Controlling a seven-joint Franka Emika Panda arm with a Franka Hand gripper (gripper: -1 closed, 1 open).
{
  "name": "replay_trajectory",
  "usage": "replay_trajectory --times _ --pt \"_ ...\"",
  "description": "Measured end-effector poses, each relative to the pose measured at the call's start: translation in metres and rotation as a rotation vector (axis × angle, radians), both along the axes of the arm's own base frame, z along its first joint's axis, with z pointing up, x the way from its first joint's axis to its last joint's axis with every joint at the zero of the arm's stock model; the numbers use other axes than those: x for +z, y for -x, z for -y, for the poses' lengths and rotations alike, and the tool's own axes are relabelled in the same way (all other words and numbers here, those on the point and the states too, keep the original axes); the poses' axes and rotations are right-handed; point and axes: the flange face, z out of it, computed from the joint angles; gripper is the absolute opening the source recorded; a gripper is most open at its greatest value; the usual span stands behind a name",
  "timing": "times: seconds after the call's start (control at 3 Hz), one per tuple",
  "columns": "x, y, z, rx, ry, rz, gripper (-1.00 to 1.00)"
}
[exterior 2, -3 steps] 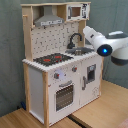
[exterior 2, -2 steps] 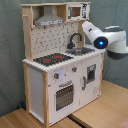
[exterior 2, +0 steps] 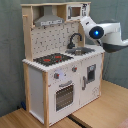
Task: Play with the kitchen
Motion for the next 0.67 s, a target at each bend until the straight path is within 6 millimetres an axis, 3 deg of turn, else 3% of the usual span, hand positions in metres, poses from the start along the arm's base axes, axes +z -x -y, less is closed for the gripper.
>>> replay_trajectory --times 0.67 --pt "0.020 -0.035 0.000 0.000 -0.220 0.024 1.00"
